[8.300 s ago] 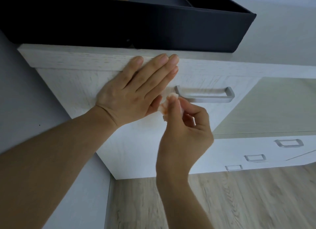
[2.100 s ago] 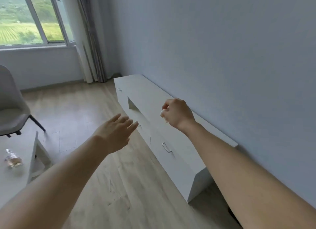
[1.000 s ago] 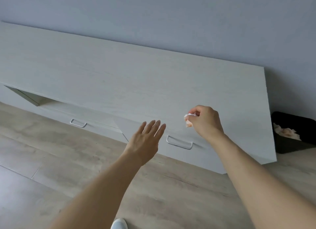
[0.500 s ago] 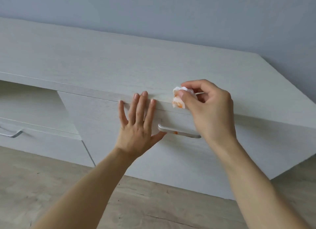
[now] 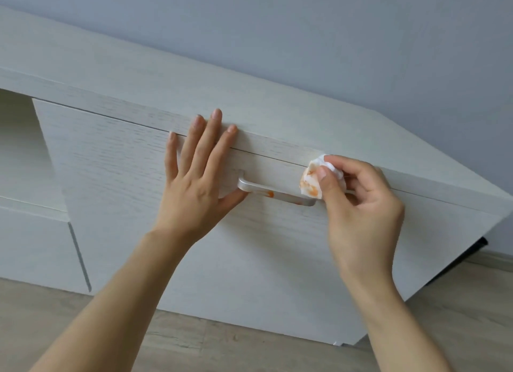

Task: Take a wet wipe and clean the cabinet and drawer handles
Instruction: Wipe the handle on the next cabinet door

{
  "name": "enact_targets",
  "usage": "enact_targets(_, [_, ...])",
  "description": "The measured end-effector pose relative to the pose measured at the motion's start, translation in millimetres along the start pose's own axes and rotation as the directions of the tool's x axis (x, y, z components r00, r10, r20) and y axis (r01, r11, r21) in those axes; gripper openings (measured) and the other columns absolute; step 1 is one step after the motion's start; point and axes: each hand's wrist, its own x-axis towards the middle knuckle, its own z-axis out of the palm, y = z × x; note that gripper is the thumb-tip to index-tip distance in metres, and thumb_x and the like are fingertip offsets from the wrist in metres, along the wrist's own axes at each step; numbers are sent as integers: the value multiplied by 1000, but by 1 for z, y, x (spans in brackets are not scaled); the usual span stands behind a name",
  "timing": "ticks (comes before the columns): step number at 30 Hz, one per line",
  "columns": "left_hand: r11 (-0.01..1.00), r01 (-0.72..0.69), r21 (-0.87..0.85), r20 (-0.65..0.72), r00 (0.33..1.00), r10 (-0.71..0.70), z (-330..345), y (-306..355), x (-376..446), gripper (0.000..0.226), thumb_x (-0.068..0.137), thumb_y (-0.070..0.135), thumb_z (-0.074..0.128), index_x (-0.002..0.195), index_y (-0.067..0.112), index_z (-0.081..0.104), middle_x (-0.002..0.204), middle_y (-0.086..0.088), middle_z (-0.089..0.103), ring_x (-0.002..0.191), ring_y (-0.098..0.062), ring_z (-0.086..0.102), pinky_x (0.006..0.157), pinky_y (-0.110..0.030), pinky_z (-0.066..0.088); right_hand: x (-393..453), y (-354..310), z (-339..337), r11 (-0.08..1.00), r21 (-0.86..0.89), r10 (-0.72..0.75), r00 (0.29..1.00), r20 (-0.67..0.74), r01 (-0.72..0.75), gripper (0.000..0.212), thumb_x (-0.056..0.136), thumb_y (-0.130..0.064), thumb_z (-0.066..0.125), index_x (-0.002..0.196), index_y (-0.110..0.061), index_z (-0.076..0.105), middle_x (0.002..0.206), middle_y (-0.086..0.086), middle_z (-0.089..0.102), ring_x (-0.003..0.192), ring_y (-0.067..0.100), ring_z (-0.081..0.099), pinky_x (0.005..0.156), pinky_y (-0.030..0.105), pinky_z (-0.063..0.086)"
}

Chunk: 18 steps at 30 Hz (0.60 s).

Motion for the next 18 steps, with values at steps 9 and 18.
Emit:
enact_targets(9, [1000,-11,16,25,1000,10,2,-4,0,81,88,56,49,150,17,13,156,-7,7,146,-19,-5,115,-45,-5,-14,22,3,998,-55,-5,995,-96,-1,14,83,-13,70,84,-27,68,89,-11,59,78,11,64,71,18,49])
enact_targets(18, [999,2,51,-53,999,0,8,1,2,88,82,52,59,148,11,18,154,-13,14,142,-28,2,115,-42,-9,-32,24,5,997,41,74,992,-98,-70,14,83,-20,69,82,-32,64,83,-1,69,75,14,65,69,21,50])
